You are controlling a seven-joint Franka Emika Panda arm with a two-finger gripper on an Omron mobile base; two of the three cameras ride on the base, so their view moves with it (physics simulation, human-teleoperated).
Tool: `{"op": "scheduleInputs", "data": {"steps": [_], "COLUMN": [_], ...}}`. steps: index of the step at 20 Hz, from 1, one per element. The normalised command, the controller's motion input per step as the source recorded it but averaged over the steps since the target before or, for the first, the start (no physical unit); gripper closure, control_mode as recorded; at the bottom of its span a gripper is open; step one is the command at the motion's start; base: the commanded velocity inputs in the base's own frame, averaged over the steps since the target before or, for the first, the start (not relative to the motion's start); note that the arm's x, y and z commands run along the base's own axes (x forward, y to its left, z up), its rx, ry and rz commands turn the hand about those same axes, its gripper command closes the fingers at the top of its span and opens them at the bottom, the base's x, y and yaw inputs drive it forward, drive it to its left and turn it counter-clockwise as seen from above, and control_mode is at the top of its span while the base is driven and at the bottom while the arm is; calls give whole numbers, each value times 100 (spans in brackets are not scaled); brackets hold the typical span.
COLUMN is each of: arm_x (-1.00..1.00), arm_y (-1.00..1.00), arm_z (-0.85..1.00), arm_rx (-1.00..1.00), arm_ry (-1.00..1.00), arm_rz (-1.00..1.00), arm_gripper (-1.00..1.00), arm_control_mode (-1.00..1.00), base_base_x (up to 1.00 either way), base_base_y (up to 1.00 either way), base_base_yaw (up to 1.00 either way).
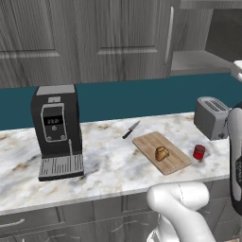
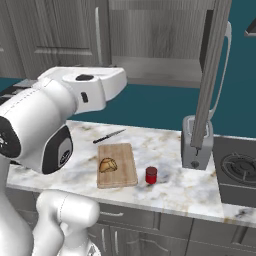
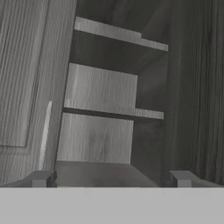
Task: Pick the bread, place it on the cutting board, pick the jam, place it on the counter, and close the cabinet.
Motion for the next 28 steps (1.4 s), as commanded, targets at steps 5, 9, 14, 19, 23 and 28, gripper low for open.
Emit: {"op": "scheduleInputs", "data": {"steps": [5,9,14,19,23,28], "arm_x": [-62,-66,-60,-13,-4,-1], "arm_y": [-14,-16,-15,-16,-20,-22], "arm_z": [0,0,-2,-30,-40,-30], "arm_rx": [0,0,0,0,0,0], "arm_ry": [0,0,0,0,0,0], "arm_rz": [0,0,0,0,0,0], "arm_gripper": [-100,-100,-100,-100,-100,-100], "arm_control_mode": [-100,-100,-100,-100,-100,-100], "base_base_x": [0,0,0,0,0,0], "base_base_y": [0,0,0,0,0,0], "base_base_yaw": [0,0,0,0,0,0]}}
